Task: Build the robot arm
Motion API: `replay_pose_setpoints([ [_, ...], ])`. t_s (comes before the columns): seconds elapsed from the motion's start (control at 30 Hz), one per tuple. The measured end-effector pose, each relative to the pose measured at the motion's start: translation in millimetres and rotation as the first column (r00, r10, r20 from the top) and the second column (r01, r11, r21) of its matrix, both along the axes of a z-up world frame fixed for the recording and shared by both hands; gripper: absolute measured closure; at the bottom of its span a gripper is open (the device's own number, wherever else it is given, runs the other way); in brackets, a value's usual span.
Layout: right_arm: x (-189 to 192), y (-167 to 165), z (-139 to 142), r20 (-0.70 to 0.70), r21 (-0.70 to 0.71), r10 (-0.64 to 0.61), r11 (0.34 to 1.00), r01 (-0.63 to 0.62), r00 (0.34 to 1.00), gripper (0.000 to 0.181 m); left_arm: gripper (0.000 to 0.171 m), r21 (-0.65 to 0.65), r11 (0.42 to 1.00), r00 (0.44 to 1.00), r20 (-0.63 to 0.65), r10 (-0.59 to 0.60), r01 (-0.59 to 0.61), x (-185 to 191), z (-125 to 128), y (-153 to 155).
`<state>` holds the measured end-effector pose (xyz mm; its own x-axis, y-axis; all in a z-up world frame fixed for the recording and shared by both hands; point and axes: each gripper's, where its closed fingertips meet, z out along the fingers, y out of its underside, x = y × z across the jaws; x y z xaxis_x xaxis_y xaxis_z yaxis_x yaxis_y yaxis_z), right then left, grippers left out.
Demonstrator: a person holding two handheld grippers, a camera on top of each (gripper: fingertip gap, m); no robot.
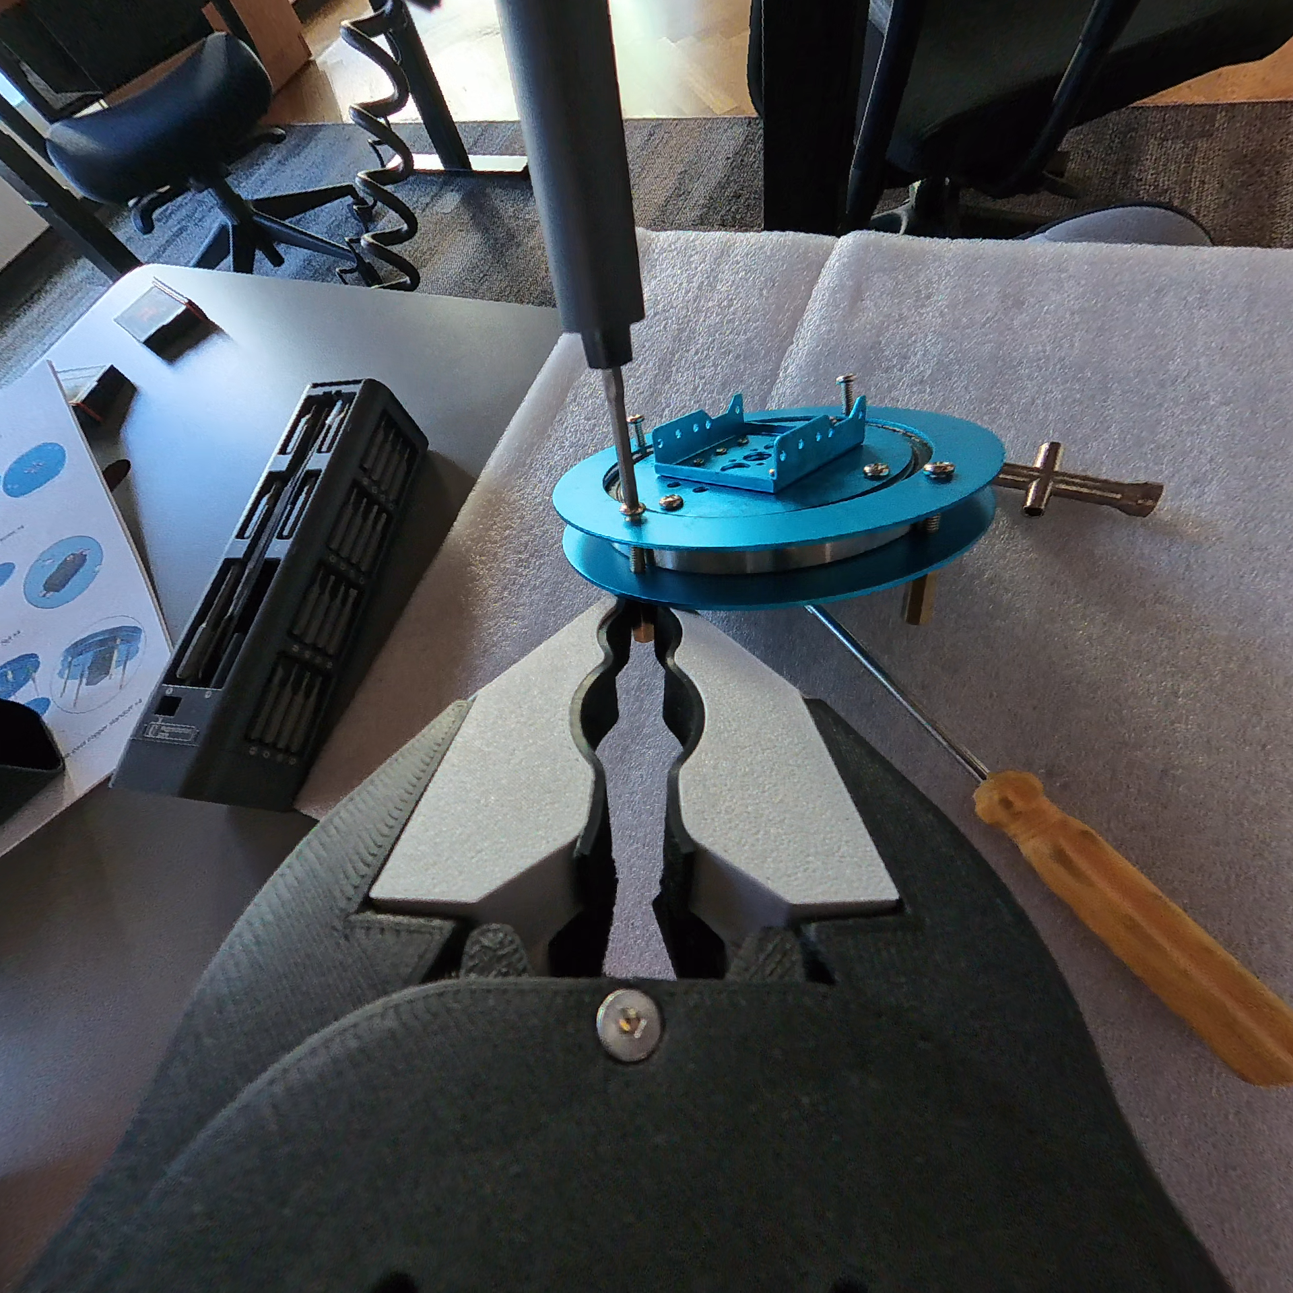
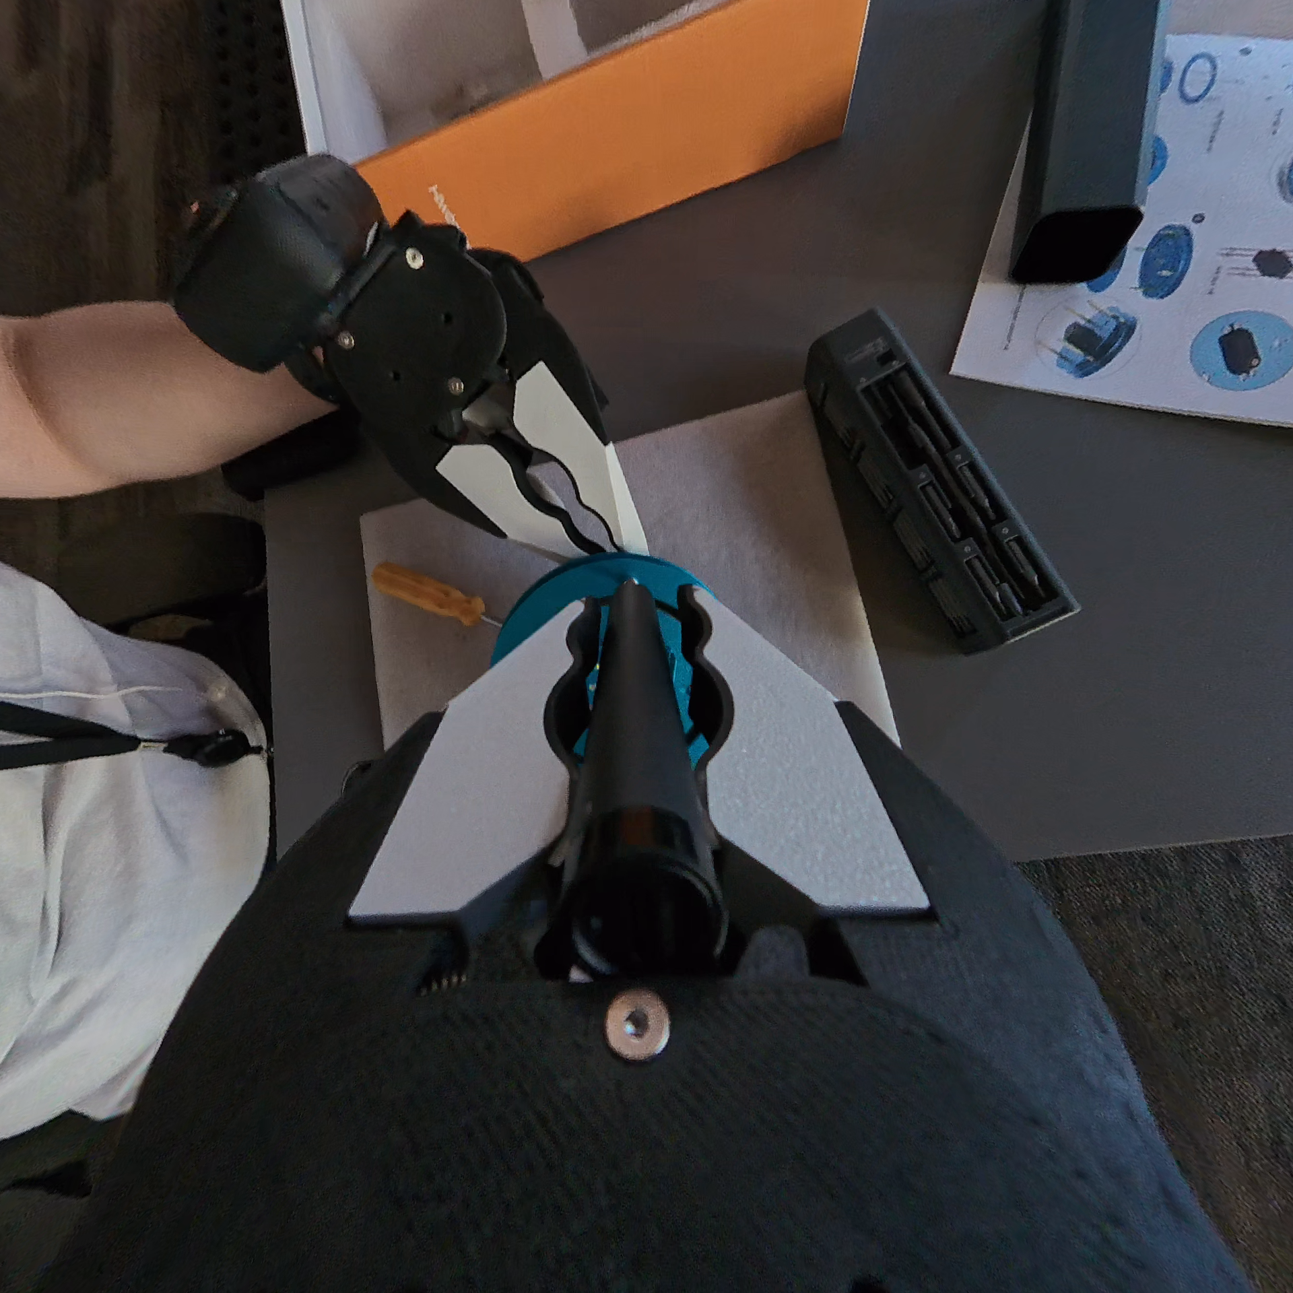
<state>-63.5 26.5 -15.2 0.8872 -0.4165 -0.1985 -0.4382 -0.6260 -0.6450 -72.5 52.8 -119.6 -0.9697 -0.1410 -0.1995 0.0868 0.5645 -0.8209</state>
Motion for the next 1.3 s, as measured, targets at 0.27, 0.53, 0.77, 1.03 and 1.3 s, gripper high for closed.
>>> replay_pose_setpoints([
  [0.27,2,-4,-6,-0.096,-0.001,-0.101,0.995,0.101,0.99,0.157,0.167,0.012,1.0,1.0,-0.01,0.006,-0.006,1,-3,1],
  [0.53,21,3,7,-0.024,0.18,-0.32,0.931,0.319,0.947,0.154,0.167,0.011,1.0,1.0,-0.011,0.007,-0.006,1,-3,1],
  [0.77,32,12,31,0.043,0.467,-0.43,0.807,0.362,0.902,0.156,0.167,0.01,1.0,1.0,-0.009,0.007,-0.007,0,-2,0],
  [1.03,44,12,33,0.096,0.551,-0.495,0.749,0.368,0.864,0.154,0.167,0.012,1.0,1.0,-0.008,0.007,-0.007,0,-3,1],
  [1.3,33,26,-11,0.16,0.359,-0.407,0.873,0.331,0.9,0.151,0.167,0.008,1.0,1.0,-0.015,0.005,-0.005,0,-2,0],
])
